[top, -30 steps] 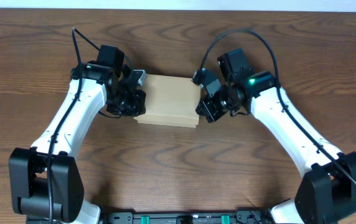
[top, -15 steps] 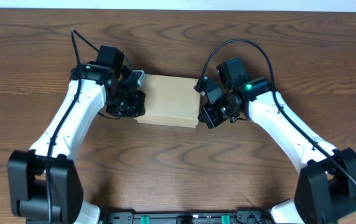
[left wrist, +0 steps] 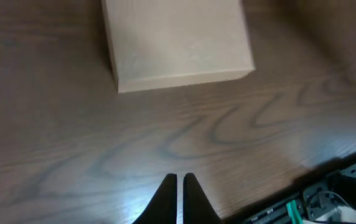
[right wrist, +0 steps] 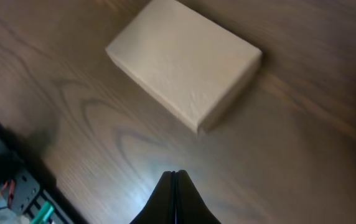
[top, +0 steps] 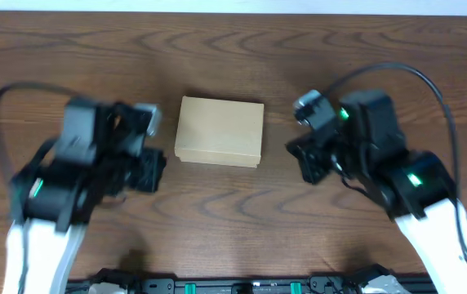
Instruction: Pack container
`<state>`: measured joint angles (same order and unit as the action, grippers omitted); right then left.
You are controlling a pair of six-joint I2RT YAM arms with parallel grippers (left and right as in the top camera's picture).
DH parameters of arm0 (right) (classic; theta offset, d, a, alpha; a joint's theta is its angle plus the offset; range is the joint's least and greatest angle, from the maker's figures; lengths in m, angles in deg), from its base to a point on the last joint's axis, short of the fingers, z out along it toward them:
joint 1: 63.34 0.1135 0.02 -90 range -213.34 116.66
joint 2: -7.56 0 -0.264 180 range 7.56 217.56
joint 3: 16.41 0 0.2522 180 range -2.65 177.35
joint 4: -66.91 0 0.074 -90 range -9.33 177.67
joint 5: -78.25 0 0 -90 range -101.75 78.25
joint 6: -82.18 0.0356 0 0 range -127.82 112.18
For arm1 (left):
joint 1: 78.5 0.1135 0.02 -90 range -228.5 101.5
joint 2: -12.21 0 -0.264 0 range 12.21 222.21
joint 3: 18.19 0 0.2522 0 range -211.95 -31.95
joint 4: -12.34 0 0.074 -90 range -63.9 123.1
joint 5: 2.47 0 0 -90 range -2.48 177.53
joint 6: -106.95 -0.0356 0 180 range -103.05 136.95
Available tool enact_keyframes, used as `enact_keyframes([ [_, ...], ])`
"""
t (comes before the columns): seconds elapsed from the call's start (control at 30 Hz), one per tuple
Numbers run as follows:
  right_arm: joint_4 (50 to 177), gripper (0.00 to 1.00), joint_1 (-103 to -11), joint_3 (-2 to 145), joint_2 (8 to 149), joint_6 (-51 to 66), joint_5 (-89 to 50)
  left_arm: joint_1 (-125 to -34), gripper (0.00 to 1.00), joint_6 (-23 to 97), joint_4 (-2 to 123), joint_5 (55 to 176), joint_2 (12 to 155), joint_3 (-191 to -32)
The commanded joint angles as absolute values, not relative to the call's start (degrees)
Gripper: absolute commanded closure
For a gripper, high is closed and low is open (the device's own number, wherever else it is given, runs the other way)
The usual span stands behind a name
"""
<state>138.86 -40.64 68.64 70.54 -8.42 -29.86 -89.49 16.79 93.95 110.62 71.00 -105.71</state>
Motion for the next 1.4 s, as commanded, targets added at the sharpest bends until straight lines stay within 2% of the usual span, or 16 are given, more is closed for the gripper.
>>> enact_keyframes([
  [0.0, 140.96, 0.98, -40.36, 67.79, 64.05, -6.19, -25.38, -89.44, 0.94, 17.27, 95.57, 108.56, 62.61, -104.24],
  [0.33, 139.17, 0.98, -40.38, 49.86, 37.21, -1.99, -25.4, -89.44, 0.94, 18.69, 96.25, 108.08, 42.34, -96.7],
  [0.37, 138.89, 0.83, -40.38, 49.32, 35.41, -1.75, -25.57, -89.44, 0.86, 19.43, 95.92, 108.08, 41.73, -96.68],
  [0.4, 138.89, 0.62, -40.38, 49.06, 34.15, -1.49, -25.53, -89.44, 0.62, 20.18, 95.72, 108.08, 41.47, -96.68],
  [0.43, 139.21, 0.01, -40.38, 48.9, 33.05, -1.4, -25.49, -89.44, 0.32, 20.9, 95.7, 108.08, 41.38, -96.68],
  [0.47, 139.98, 0.01, -40.38, 48.86, 32.46, -1.38, -25.49, -89.44, 0.05, 21.38, 95.7, 108.08, 41.4, -96.68],
  [0.7, 145.86, 0.01, -40.38, 48.12, 32.2, 9.87, -25.7, -89.44, 0.05, 24.0, 100.99, 108.04, 41.43, -96.68],
  [1.2, 146.3, 0.01, -40.38, 48.12, 32.2, 10.16, -25.68, -89.44, 0.05, 23.91, 103.88, 107.97, 41.38, -96.68],
  [1.27, 146.3, 0.01, -40.38, 48.12, 32.2, 10.16, -25.68, -89.57, 0.05, 21.14, 103.72, 104.87, 40.14, -96.63],
  [1.37, 146.3, 0.01, -40.38, 48.12, 32.2, 10.18, -25.68, -88.17, 0.05, 19.11, 98.3, 102.38, 36.68, -94.84],
])
